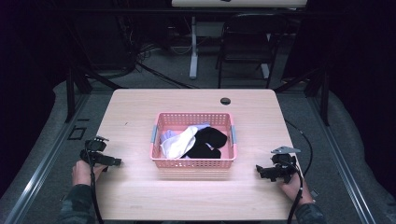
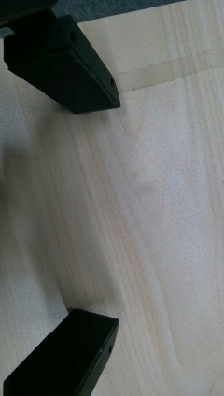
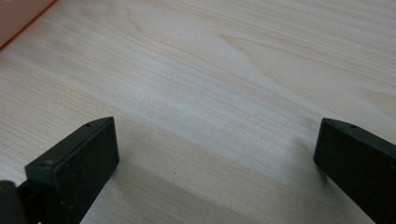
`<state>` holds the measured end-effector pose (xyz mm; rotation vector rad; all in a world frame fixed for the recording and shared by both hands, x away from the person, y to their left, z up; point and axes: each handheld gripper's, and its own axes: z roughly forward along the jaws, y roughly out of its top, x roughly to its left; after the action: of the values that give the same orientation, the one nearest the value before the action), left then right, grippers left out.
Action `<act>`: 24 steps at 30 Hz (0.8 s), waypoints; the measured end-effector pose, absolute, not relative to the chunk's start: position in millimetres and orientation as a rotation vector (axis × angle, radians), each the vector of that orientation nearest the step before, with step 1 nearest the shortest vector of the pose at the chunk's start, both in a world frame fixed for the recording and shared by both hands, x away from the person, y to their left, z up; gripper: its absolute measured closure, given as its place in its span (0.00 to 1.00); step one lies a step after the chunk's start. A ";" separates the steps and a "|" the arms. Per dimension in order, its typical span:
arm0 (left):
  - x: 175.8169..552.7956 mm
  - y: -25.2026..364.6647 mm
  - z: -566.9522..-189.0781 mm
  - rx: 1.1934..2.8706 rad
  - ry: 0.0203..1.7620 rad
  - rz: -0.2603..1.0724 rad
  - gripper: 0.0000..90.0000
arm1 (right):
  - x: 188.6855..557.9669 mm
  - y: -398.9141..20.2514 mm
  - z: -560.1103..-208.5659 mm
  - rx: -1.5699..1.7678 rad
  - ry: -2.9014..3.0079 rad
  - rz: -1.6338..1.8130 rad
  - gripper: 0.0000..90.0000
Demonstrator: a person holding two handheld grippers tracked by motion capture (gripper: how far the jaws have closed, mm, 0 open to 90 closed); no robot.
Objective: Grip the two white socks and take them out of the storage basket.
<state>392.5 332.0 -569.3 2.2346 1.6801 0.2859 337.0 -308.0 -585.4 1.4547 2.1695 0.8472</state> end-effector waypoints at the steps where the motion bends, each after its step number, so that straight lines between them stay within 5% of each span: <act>1: 392.5 332.0 -569.3 2.235 1.680 0.286 0.00 | 337.0 -308.0 -585.4 1.455 2.170 0.847 0.00; 24: 392.6 334.4 -566.3 2.222 1.660 0.288 0.00 | 337.4 -307.7 -585.4 1.458 2.167 0.848 0.00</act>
<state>392.6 334.4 -566.3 2.2217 1.6601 0.2882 337.4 -307.7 -585.4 1.4579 2.1674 0.8482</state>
